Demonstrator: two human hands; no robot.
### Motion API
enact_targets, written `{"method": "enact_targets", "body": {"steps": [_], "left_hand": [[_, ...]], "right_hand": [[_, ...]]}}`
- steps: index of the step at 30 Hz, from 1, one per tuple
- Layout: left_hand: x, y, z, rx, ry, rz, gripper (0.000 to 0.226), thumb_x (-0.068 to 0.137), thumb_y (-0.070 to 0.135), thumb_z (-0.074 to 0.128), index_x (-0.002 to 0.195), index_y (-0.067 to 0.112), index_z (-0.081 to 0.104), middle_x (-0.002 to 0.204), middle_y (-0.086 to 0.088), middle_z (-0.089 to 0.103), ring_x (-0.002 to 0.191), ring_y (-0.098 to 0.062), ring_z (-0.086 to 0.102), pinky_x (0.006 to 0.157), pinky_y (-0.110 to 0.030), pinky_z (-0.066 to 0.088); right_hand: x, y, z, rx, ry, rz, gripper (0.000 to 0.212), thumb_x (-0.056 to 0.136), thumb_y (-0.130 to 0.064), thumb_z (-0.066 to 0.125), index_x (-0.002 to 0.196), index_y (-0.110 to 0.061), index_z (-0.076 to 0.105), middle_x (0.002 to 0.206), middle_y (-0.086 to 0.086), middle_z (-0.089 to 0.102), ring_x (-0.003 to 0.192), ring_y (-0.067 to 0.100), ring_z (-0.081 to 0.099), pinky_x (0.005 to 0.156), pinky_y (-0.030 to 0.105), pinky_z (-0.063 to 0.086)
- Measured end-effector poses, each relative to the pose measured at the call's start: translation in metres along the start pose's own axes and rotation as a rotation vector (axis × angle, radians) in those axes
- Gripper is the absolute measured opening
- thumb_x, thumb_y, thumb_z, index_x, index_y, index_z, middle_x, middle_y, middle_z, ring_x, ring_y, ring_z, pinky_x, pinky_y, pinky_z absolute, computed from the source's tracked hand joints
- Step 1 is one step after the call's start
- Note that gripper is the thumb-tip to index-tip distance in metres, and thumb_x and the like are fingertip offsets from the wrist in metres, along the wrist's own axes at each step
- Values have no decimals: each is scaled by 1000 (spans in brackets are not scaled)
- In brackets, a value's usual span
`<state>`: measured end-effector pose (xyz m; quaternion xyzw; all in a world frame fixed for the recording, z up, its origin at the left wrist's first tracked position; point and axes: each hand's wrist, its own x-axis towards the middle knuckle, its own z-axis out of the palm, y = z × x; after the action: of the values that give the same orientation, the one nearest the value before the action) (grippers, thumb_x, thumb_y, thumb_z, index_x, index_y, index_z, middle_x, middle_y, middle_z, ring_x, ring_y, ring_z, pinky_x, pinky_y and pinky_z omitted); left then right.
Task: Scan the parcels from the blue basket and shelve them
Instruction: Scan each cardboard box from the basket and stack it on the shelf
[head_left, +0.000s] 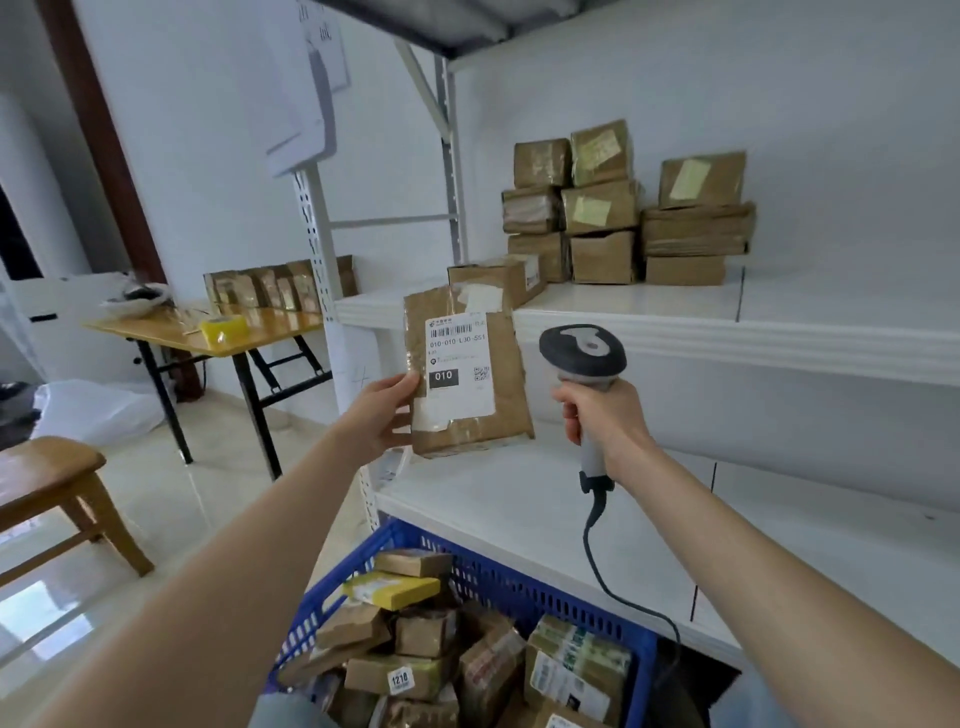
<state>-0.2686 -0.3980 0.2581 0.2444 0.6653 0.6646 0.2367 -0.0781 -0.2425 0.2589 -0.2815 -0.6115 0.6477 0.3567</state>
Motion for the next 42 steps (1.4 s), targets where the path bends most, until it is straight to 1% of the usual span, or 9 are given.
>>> {"method": "enact_targets", "body": {"steps": [6, 12, 15, 20, 26, 29, 33, 36, 42], "left_hand": [[7, 86, 41, 119, -16, 77, 21, 100, 30, 47, 96, 16, 63, 83, -4, 63, 70, -19, 62, 53, -29, 58], [25, 134, 108, 146, -81, 130, 11, 98, 20, 54, 103, 13, 59, 85, -5, 64, 70, -20, 63, 68, -37, 58], [39, 134, 125, 53, -191, 72, 16, 94, 12, 59, 108, 7, 63, 91, -8, 65, 81, -21, 64, 87, -43, 54], [63, 122, 136, -39, -260, 138, 30, 93, 18, 62, 120, 4, 61, 108, -11, 65, 97, -23, 64, 87, -39, 55], [87, 105, 160, 607, 68, 436, 43, 89, 14, 63, 132, 12, 56, 130, -7, 58, 112, -25, 58, 93, -33, 50], [82, 91, 172, 849, 136, 604, 54, 93, 18, 54, 145, 19, 39, 146, -7, 42, 124, -26, 50, 101, -40, 45], [64, 72, 185, 1150, 106, 930, 75, 89, 27, 53, 153, 28, 13, 158, -2, 19, 147, -25, 13, 119, -47, 14], [61, 61, 194, 1382, -17, 917, 82, 87, 44, 50, 152, 37, -1, 161, -3, 2, 148, -25, -2, 119, -51, 3], [74, 67, 202, 1475, -67, 762, 90, 84, 52, 51, 149, 43, -11, 161, -2, -12, 147, -29, -12, 116, -57, 1]], "right_hand": [[15, -48, -21, 172, -58, 93, 25, 84, -18, 68, 109, -16, 67, 101, 4, 63, 94, 23, 59, 85, 48, 54], [24, -78, -50, 524, -88, 67, 14, 90, -9, 60, 104, -8, 61, 92, 7, 66, 101, 32, 63, 86, 48, 55], [35, -89, -61, 511, -39, 49, 10, 89, -6, 61, 98, -6, 63, 105, 13, 67, 101, 27, 65, 84, 42, 56], [63, -85, -69, 444, 41, 86, 18, 84, -8, 65, 102, -7, 64, 112, 15, 68, 104, 28, 65, 76, 38, 57], [81, -77, -60, 304, 103, 159, 38, 72, -23, 74, 106, -12, 64, 96, 7, 62, 85, 23, 58, 75, 34, 52], [84, -74, -59, 286, 160, 144, 53, 60, -27, 76, 108, -11, 65, 97, 7, 67, 85, 24, 62, 80, 36, 52], [79, -69, -66, 321, 235, 115, 25, 71, -17, 72, 94, -8, 69, 85, 5, 67, 75, 20, 62, 79, 34, 54], [71, -61, -69, 357, 256, 115, 4, 78, -12, 67, 81, -13, 65, 84, 1, 66, 82, 16, 64, 83, 33, 54], [68, -46, -71, 350, 252, 127, 6, 84, -7, 63, 86, -12, 61, 87, 1, 63, 90, 16, 62, 83, 33, 54]]}}
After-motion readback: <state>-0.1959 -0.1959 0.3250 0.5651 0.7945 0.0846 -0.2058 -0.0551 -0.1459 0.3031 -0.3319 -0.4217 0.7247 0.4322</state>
